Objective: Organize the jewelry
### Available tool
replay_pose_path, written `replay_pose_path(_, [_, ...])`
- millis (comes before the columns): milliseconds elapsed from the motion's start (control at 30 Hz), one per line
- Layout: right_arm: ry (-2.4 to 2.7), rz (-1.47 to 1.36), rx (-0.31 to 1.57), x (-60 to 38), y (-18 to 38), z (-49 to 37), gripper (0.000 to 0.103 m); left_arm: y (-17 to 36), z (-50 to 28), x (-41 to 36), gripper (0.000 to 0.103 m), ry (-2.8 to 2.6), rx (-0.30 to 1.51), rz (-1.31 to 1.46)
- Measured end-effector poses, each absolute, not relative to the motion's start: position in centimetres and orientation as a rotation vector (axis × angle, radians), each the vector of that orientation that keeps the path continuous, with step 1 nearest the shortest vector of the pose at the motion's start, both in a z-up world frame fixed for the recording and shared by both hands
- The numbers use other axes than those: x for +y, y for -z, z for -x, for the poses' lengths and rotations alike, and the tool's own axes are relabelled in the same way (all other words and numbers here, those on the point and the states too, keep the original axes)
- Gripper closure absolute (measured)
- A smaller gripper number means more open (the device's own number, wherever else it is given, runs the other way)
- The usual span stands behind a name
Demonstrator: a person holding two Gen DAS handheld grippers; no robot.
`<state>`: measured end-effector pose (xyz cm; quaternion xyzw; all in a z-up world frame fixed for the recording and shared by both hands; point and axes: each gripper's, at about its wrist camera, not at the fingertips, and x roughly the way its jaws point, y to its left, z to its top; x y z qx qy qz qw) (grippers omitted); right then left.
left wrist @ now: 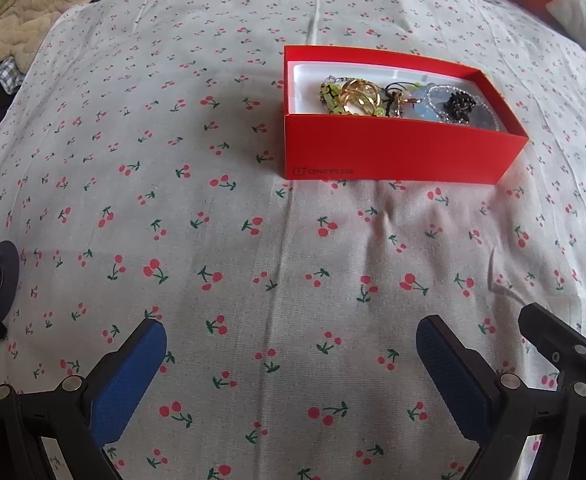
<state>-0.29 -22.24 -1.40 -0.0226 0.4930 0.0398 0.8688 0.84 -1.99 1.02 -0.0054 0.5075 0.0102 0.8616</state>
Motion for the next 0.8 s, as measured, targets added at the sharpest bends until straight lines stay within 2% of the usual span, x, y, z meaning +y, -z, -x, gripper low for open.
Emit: replay_pose_path(800, [-0.075, 0.033, 1.031, -22.6, 1.18, 0.36, 0.0, -1.42, -0.91, -2.38, 0.001, -0.016, 1.058, -0.009])
